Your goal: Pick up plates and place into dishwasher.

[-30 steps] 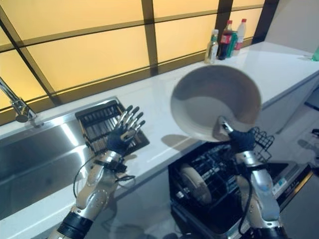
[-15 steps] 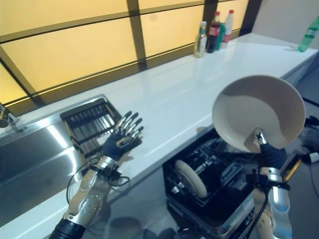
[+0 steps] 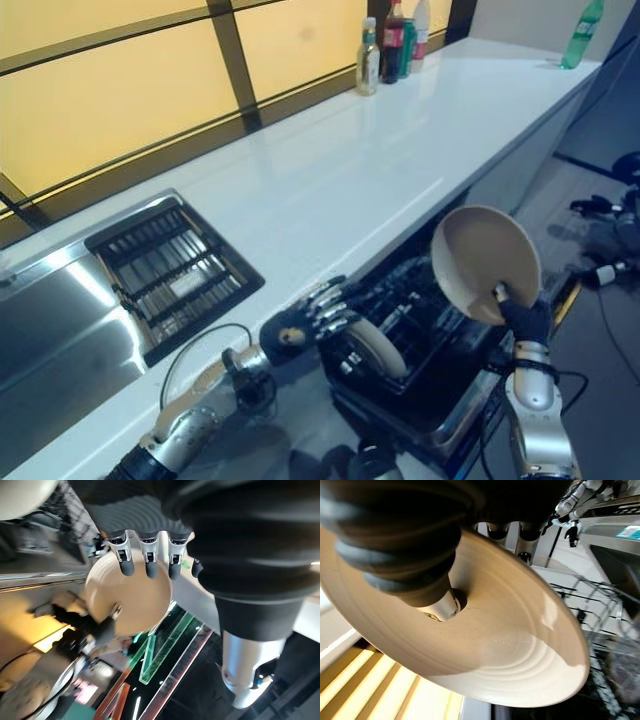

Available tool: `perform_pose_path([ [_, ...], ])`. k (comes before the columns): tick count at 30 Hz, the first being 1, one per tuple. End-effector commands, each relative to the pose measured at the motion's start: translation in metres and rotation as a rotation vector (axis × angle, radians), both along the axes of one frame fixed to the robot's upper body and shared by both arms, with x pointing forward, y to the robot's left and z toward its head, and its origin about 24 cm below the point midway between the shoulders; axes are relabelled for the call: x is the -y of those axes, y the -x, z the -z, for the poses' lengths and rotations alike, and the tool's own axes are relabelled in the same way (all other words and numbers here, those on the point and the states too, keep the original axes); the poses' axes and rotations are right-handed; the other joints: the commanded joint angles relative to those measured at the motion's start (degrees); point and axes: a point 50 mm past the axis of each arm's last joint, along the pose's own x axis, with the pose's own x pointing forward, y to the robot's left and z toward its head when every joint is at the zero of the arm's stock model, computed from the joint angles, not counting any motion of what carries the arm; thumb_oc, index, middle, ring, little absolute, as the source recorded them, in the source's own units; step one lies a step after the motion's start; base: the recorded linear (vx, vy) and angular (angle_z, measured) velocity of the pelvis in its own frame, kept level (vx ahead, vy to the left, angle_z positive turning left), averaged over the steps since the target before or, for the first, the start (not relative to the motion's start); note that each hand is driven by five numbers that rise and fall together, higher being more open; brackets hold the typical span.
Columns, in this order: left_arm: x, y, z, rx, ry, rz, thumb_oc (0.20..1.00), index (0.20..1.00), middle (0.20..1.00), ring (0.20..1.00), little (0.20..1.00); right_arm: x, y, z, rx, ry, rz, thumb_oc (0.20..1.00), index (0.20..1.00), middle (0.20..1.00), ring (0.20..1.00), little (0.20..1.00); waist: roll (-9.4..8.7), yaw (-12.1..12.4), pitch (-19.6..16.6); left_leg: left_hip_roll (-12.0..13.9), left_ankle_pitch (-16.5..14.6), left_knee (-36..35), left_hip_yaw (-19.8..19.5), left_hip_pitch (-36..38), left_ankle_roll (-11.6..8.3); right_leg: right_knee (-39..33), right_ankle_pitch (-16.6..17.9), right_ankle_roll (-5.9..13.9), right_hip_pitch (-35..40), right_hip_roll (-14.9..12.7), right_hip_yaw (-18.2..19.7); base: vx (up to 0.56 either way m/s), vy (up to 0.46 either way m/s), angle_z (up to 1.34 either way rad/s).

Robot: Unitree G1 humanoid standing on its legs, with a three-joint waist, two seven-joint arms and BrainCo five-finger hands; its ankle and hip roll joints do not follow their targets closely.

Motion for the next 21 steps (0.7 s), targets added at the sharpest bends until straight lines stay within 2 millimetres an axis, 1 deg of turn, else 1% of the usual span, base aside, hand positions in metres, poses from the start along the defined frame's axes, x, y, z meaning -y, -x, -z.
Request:
perform_pose_path([
  [1,-0.006,0.008,-0.011,0.022,0.07,0.032,1.0,1.0,1.0,1.0,1.0,0.012,-0.017,-0.031,0.086,0.18,0.044,0.2,0.2,0.2,0.2,0.2,-1.94,0.4,0.0,-1.3,-11.2,12.3,-0.7,-3.0,6.92,2.6,6.5,4.87,-7.2,-2.2,-0.3,0.01,-0.026,0.04],
  [4,-0.01,0.011,-0.012,0.029,0.066,0.064,1.0,1.0,1.0,1.0,1.0,0.029,-0.017,-0.03,0.037,0.243,0.123,0.2,0.2,0.2,0.2,0.2,-1.65,1.1,0.9,-1.1,-11.3,13.7,-1.4,-4.3,6.92,3.1,6.3,4.57,-7.5,-2.5,-0.9,-0.01,-0.012,0.07],
  [6,-0.01,0.013,-0.012,0.022,0.06,0.093,1.0,1.0,1.0,1.0,1.0,0.042,-0.019,-0.032,0.005,0.286,0.17,0.2,0.2,0.2,0.2,0.2,-1.42,2.0,1.2,-1.1,-10.7,13.7,-1.9,-5.0,6.54,2.9,6.6,4.43,-7.5,-2.8,-1.4,-0.02,-0.019,0.16],
  [10,-0.007,0.016,-0.009,-0.015,0.064,0.132,1.0,1.0,1.0,1.0,1.0,0.055,-0.022,-0.036,-0.03,0.319,0.206,0.2,0.2,0.2,0.2,0.2,-1.26,2.3,1.5,-0.7,-10.9,14.1,-2.2,-5.1,6.2,2.6,6.7,4.25,-7.3,-3.1,-2.1,0.01,-0.009,0.13],
  [13,0.0,0.021,-0.002,-0.063,0.078,0.167,1.0,1.0,1.0,1.0,1.0,0.054,-0.023,-0.032,-0.046,0.329,0.207,0.2,0.2,0.2,0.2,0.2,-1.31,1.7,1.5,-0.6,-11.1,14.2,-2.0,-4.5,6.16,2.7,6.6,4.24,-7.1,-3.2,-2.3,0.02,0.003,0.02],
  [19,0.03,0.031,-0.002,-0.068,0.119,0.283,1.0,1.0,1.0,1.0,1.0,0.046,-0.021,-0.02,-0.058,0.286,0.165,0.2,0.2,0.2,0.2,0.2,-1.86,-0.7,1.5,-0.3,-12.6,14.3,-0.8,-2.7,6.59,3.4,6.6,4.87,-7.2,-3.4,-1.9,0.03,0.011,0.01],
  [21,0.04,0.03,-0.002,-0.058,0.103,0.281,1.0,1.0,1.0,1.0,1.0,0.04,-0.021,-0.016,-0.059,0.278,0.134,0.2,0.2,0.2,0.2,0.2,-2.05,-1.9,1.6,-0.3,-13.1,14.8,-0.1,-2.4,6.79,4.0,6.7,5.01,-7.8,-3.3,-1.6,0.01,0.017,-0.06],
])
